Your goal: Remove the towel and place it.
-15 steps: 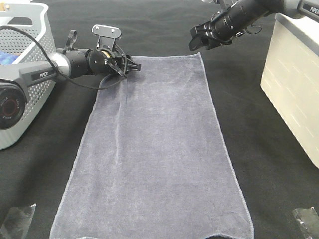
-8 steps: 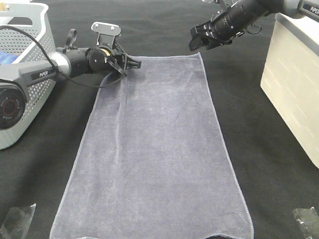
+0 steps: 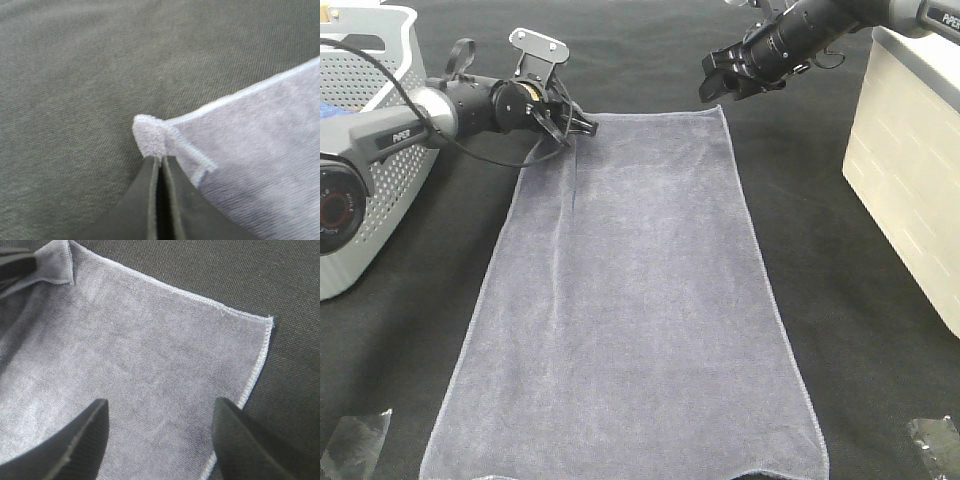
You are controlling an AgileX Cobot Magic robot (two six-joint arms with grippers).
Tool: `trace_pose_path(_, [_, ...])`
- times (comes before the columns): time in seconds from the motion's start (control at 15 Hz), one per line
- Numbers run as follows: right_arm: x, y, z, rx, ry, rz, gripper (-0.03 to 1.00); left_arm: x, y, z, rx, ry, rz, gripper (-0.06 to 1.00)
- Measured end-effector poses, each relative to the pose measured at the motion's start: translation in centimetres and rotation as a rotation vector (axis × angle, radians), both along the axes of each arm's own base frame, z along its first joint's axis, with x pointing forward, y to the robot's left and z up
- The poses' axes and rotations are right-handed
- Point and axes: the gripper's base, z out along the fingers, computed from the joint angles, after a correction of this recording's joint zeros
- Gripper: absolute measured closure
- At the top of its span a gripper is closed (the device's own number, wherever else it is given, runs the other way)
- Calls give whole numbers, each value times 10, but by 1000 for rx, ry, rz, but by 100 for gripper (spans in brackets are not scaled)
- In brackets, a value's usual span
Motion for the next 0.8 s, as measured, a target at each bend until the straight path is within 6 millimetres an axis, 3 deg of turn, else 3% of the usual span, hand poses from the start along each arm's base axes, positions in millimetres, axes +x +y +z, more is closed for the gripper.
trace_pose_path(0.27, [0, 0, 0, 0, 1, 0, 36, 6, 27, -3, -55, 35, 77, 94])
trace_pose_path(0.53, [0, 0, 0, 0, 1, 0, 36, 7, 32, -3, -77, 42, 97, 94])
trace_pose_path(0.67, [0, 0, 0, 0, 2, 1, 36, 7, 32, -3, -72, 40, 95, 84])
trace_pose_path(0.73, [0, 0, 0, 0, 2, 1, 36, 7, 32, -3, -73, 39, 95, 75])
trace_pose_path(0.8, [0, 0, 0, 0, 4, 2, 36, 7, 32, -3, -73, 38, 95, 57])
